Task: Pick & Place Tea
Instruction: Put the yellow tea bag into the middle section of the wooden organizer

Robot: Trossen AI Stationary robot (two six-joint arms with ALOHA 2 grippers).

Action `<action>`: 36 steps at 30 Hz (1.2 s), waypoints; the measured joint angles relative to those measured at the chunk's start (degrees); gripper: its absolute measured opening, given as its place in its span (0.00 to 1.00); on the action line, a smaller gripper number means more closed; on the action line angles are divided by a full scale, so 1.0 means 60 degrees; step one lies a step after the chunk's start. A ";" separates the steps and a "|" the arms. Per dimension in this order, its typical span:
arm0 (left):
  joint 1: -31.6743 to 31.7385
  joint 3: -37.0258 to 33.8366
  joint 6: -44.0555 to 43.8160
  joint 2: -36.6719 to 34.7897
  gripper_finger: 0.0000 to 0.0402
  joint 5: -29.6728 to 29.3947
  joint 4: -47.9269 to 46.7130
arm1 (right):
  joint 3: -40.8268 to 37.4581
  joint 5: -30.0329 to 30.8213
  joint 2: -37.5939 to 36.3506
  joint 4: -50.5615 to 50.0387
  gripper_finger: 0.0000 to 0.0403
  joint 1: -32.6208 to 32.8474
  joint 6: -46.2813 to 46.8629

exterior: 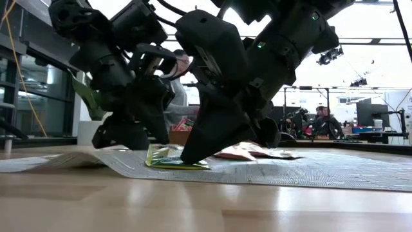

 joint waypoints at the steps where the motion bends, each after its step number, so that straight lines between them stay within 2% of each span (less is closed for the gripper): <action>1: 0.0000 0.0069 0.0011 0.0057 0.44 0.0043 0.0013 | 0.0000 0.0008 0.0000 -0.0002 0.00 0.0000 0.0000; 10: -0.0004 0.0426 0.0401 0.0119 0.44 0.0336 -0.0247 | 0.0000 0.0004 -0.0004 -0.0074 0.00 -0.0051 -0.0004; 16: -0.0004 0.0714 0.0804 0.0123 0.42 0.0341 -0.0998 | 0.0004 -0.0026 -0.0007 -0.0136 0.00 -0.0051 -0.0007; 21: -0.0007 0.0774 0.1035 0.0119 0.30 0.0238 -0.1221 | 0.0004 -0.0044 -0.0008 -0.0147 0.00 -0.0051 -0.0007; 27: -0.0011 0.0777 0.1236 0.0119 0.04 0.0645 -0.1219 | 0.0004 -0.0051 -0.0011 -0.0162 0.00 -0.0055 -0.0007; 36: -0.0011 0.0777 0.1301 0.0119 0.00 0.0467 -0.1213 | 0.0004 -0.0073 -0.0011 -0.0169 0.00 -0.0055 -0.0007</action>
